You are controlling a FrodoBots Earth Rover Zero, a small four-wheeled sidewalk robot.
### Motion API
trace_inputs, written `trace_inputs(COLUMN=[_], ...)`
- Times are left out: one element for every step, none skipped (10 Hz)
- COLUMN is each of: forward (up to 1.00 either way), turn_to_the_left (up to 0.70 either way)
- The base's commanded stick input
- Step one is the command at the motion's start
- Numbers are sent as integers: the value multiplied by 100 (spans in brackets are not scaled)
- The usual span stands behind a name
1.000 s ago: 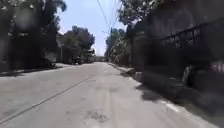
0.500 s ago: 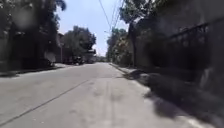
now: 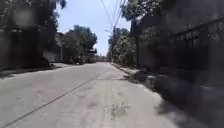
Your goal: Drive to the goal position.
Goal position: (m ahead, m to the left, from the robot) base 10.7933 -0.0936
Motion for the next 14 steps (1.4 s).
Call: trace_inputs(forward=[85,85,85,85,85,85,85,85,85,85,85,85,85,85], turn_to_the_left=[0,0,0,0,0,0,0,-4,-11,-30,-34,-26,-12,-1])
